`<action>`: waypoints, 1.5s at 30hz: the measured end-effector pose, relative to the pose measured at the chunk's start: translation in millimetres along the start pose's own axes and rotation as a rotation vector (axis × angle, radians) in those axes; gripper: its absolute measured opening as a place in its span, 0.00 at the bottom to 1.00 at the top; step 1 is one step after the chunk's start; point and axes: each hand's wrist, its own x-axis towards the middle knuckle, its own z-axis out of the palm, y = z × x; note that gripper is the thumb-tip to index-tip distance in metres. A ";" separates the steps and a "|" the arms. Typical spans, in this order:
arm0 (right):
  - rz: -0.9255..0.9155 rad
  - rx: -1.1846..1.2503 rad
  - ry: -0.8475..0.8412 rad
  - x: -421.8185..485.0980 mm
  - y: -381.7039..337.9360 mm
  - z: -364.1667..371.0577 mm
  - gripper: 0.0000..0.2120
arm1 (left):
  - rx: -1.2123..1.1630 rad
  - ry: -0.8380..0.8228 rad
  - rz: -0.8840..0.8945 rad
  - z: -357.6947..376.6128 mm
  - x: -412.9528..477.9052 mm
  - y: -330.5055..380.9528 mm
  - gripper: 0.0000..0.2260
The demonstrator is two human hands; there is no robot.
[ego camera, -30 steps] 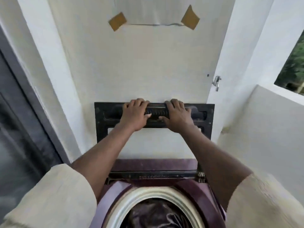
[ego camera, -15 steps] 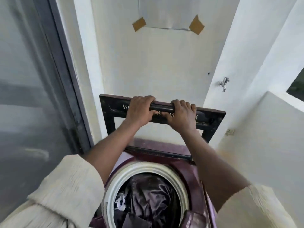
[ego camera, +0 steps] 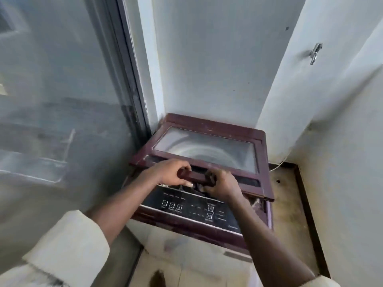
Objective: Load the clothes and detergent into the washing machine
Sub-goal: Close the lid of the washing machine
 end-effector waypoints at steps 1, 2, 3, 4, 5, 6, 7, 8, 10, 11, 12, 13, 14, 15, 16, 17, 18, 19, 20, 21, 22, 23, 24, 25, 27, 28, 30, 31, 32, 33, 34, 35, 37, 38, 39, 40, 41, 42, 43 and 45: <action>-0.004 0.010 -0.027 -6.3 5.8 12.2 0.20 | -0.037 -0.021 -0.025 15.3 -1.5 -5.0 0.21; -0.001 0.023 -0.045 -12.4 10.3 24.2 0.19 | -0.070 -0.035 -0.049 30.1 -2.0 -9.7 0.18; 0.005 0.040 -0.054 -18.5 13.8 35.2 0.18 | -0.085 -0.043 -0.065 43.6 -1.4 -13.9 0.16; 0.012 0.057 -0.047 -24.4 16.4 46.2 0.16 | -0.079 -0.052 -0.069 55.2 -0.4 -18.1 0.14; 0.016 0.078 -0.019 -28.1 18.4 55.4 0.15 | -0.073 -0.051 -0.065 62.3 1.0 -22.1 0.13; 0.024 0.103 0.021 -30.0 19.4 62.8 0.14 | -0.078 -0.047 -0.058 65.7 1.7 -26.0 0.13; 0.035 0.130 0.060 -30.1 19.6 67.3 0.13 | -0.091 -0.045 -0.048 65.6 2.5 -29.5 0.14; 0.048 0.158 0.086 -29.0 19.3 68.2 0.11 | -0.099 -0.047 -0.031 63.9 2.1 -32.7 0.14; 0.096 0.204 0.100 -24.3 17.8 68.3 0.09 | -0.050 -0.050 0.044 62.8 -2.0 -42.6 0.16; 0.116 0.220 0.097 -22.3 17.0 68.0 0.09 | -0.007 -0.027 0.093 66.0 -7.6 -49.3 0.18; 0.129 0.232 0.097 -21.7 16.2 67.9 0.08 | 0.033 0.010 0.139 71.4 -16.5 -56.3 0.21; 0.131 0.238 0.099 -21.9 15.7 66.6 0.08 | 0.065 0.054 0.182 78.2 -27.6 -63.2 0.24; 0.130 0.239 0.103 -22.2 15.2 67.2 0.08 | 0.089 0.092 0.219 86.1 -39.2 -72.0 0.28; 0.128 0.239 0.111 -22.1 15.4 68.2 0.07 | 0.109 0.130 0.251 93.9 -50.0 -81.3 0.30; 0.128 0.238 0.123 -22.1 15.9 70.1 0.07 | 0.119 0.164 0.277 101.2 -59.6 -90.4 0.32; 0.129 0.236 0.139 -22.2 16.2 72.3 0.07 | 0.115 0.196 0.295 107.5 -67.9 -98.8 0.33; 0.123 0.233 0.158 -21.9 16.0 73.1 0.07 | 0.104 0.225 0.309 111.6 -74.5 -104.9 0.33; 0.118 0.232 0.174 -21.2 16.2 75.6 0.07 | 0.087 0.244 0.324 115.3 -78.7 -110.1 0.33; 0.115 0.230 0.188 -20.3 16.6 77.6 0.07 | 0.069 0.260 0.341 116.9 -81.2 -113.5 0.33; 0.118 0.230 0.196 -20.0 16.9 78.7 0.07 | 0.049 0.274 0.359 117.3 -82.9 -115.5 0.32; 0.130 0.233 0.198 -20.3 17.8 79.0 0.08 | 0.030 0.286 0.374 117.3 -84.5 -116.7 0.31; 0.149 0.240 0.199 -20.3 19.2 77.3 0.09 | 0.020 0.302 0.386 116.5 -85.4 -116.8 0.31; 0.173 0.250 0.200 -19.8 20.8 74.9 0.09 | 0.023 0.318 0.397 115.5 -85.9 -116.9 0.30; 0.192 0.264 0.205 -19.0 22.6 72.2 0.09 | 0.043 0.330 0.406 114.8 -86.2 -117.2 0.31; 0.206 0.296 0.236 -17.6 28.1 66.5 0.09 | 0.109 0.351 0.397 117.0 -87.3 -116.8 0.32; 0.214 0.324 0.249 -16.6 30.3 64.0 0.09 | 0.138 0.361 0.376 118.1 -88.9 -116.8 0.33; 0.235 0.375 0.247 -14.1 34.7 58.8 0.09 | 0.144 0.392 0.322 118.4 -90.2 -113.6 0.33; 0.242 0.374 0.250 -12.9 36.9 57.4 0.08 | 0.132 0.411 0.307 116.3 -88.7 -111.4 0.32; 0.248 0.348 0.264 -11.4 39.7 56.1 0.07 | 0.120 0.430 0.299 113.3 -84.3 -107.8 0.31; 0.253 0.299 0.291 -9.5 42.5 55.8 0.06 | 0.111 0.451 0.297 109.2 -78.3 -103.9 0.29; 0.259 0.231 0.322 -7.3 46.0 54.3 0.05 | 0.097 0.476 0.295 104.0 -69.7 -98.0 0.26; 0.263 0.160 0.342 -5.2 49.5 52.6 0.04 | 0.076 0.508 0.287 97.9 -59.1 -92.5 0.23; 0.272 0.081 0.336 -1.7 56.4 49.6 0.04 | 0.035 0.583 0.221 84.8 -35.6 -85.0 0.17; 0.273 0.076 0.322 -0.3 59.1 49.1 0.04 | 0.021 0.606 0.162 78.0 -24.3 -84.2 0.15; 0.271 0.082 0.310 0.3 61.3 48.9 0.03 | 0.007 0.608 0.098 72.4 -14.4 -84.6 0.14; 0.270 0.091 0.302 0.4 63.5 49.2 0.02 | -0.019 0.594 0.039 68.4 -6.5 -86.5 0.11; 0.273 0.097 0.298 1.0 65.3 49.0 0.02 | -0.054 0.574 -0.008 65.4 -0.2 -89.0 0.09; 0.280 0.102 0.296 1.5 66.7 48.6 0.02 | -0.085 0.549 -0.040 63.7 3.9 -91.0 0.07; 0.290 0.111 0.297 1.9 67.4 48.7 0.02 | -0.101 0.524 -0.055 63.7 5.9 -93.3 0.06; 0.308 0.145 0.300 3.0 68.2 49.6 0.03 | -0.107 0.490 -0.057 65.5 7.5 -95.5 0.03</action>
